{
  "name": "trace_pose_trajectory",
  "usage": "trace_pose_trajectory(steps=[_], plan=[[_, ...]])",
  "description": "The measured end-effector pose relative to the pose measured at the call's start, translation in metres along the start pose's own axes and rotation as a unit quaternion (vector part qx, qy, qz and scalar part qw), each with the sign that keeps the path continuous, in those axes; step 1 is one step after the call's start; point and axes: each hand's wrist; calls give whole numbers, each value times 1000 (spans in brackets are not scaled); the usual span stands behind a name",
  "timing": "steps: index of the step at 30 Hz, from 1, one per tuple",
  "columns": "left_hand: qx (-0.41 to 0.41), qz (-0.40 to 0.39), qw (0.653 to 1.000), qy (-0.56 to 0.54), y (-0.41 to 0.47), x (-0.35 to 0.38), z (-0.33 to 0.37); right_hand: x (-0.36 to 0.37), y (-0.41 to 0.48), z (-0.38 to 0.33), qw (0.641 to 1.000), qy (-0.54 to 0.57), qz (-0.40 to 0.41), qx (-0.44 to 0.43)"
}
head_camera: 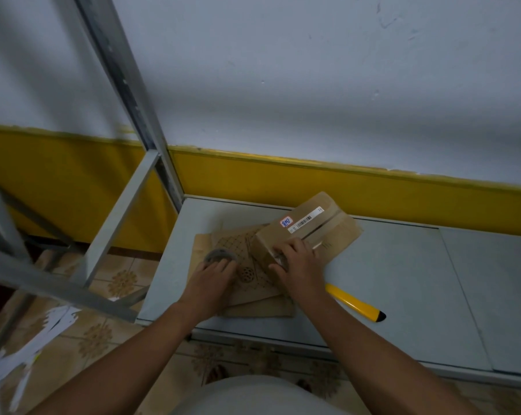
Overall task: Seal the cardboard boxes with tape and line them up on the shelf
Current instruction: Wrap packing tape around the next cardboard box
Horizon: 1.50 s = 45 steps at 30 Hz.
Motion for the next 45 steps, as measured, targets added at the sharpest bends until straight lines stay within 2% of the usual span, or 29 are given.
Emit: trace_pose_trajectory(steps=[6,11,19,24,29,32,35,38,42,45], plan=[[-30,12,996,-86,1,-11,4,-2,-13,16,996,1,40,-85],[-45,7,995,-85,3,-13,8,-5,-26,38,984,38,-17,-173],[-81,9,991,-103,3,-13,6,-18,-35,29,988,62,-25,-142],[-83,92,981,-146,-10,-27,-1,-26,-40,14,989,105,-20,-106],[-23,164,969,-181,-18,-58,2,-46,-22,-13,979,190,12,-75],[42,204,959,-190,-17,-84,15,-65,-3,-30,966,251,-19,-64],[91,220,949,-209,-13,-103,31,-80,13,-44,956,276,-33,-89],[98,233,942,-219,-11,-117,46,-85,18,-47,953,279,5,-122],[78,228,945,-220,-11,-122,53,-83,9,-47,957,245,99,-122],[77,212,948,-226,-10,-121,53,-83,3,-49,950,265,128,-102]])
Point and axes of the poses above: each hand's wrist, its own y-axis towards the middle knuckle, its own x-axis out of the palm, z = x × y, and after that the axes turned 6 degrees about -x, right-handed
